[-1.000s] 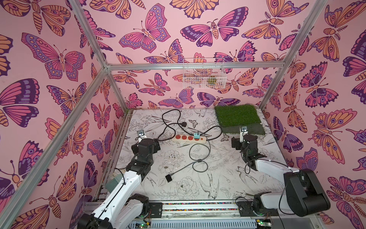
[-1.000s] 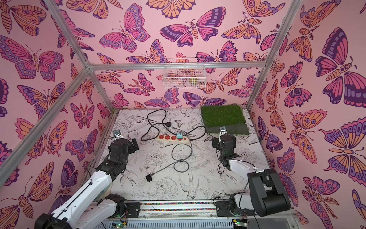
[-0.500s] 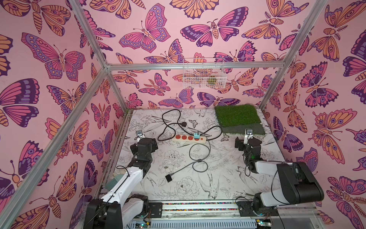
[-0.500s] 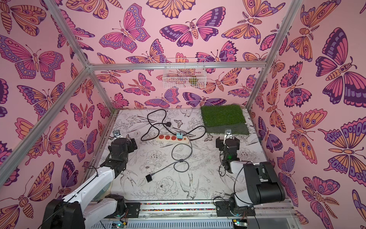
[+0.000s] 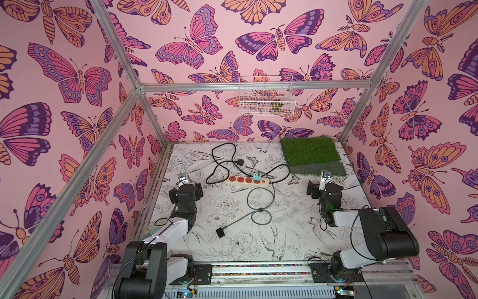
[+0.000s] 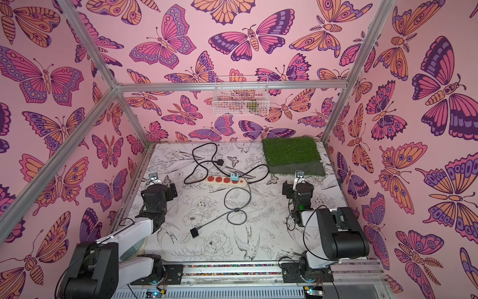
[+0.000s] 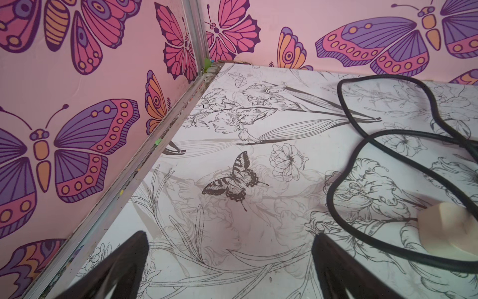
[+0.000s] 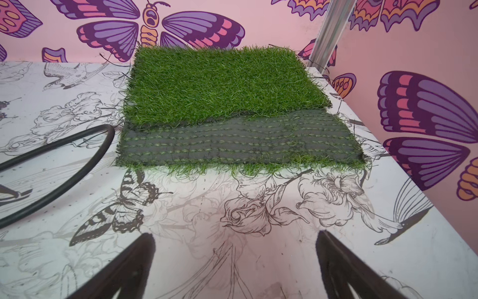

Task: Charge mp3
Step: Reset both arms

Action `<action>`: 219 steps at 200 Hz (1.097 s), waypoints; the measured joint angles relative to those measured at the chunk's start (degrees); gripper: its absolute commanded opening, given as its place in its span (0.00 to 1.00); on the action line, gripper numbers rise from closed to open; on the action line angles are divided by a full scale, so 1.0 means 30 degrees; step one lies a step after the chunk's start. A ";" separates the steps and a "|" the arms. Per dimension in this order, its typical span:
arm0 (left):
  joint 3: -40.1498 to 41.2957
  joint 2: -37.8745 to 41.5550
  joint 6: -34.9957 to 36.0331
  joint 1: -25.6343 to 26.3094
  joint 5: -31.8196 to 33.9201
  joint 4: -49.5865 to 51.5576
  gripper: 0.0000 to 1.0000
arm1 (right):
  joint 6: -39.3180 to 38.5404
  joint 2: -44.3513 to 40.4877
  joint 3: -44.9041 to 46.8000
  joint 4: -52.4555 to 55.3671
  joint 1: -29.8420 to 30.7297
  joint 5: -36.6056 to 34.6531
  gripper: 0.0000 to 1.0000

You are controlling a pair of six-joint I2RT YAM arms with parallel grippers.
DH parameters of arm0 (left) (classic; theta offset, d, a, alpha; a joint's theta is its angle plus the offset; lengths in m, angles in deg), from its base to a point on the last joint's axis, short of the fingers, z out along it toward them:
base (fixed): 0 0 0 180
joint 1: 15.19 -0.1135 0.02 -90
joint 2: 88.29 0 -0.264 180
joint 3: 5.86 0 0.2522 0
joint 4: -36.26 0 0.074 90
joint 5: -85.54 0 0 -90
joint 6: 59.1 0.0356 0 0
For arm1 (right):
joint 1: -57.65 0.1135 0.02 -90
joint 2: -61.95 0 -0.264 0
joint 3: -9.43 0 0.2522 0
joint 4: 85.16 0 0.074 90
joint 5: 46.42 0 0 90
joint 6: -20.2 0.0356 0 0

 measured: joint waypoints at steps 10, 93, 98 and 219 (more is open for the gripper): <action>0.0000 -0.0423 0.0153 -0.0080 -0.0233 -0.0597 1.00 | 0.0000 0.0000 0.0000 0.0000 0.0000 0.0015 0.99; -0.0138 -0.4750 0.0510 -0.0364 -0.1122 -0.4153 1.00 | 0.0080 0.0000 0.0000 0.0007 0.0000 0.0022 0.99; -0.0197 -0.4874 0.0510 -0.0393 -0.1224 -0.4204 1.00 | 0.0080 0.0000 0.0000 0.0007 0.0000 0.0022 0.99; 0.2244 -0.5122 0.0335 -0.1574 -0.3687 -0.8779 1.00 | 0.0226 0.0000 0.0000 0.0080 0.0000 0.0015 0.99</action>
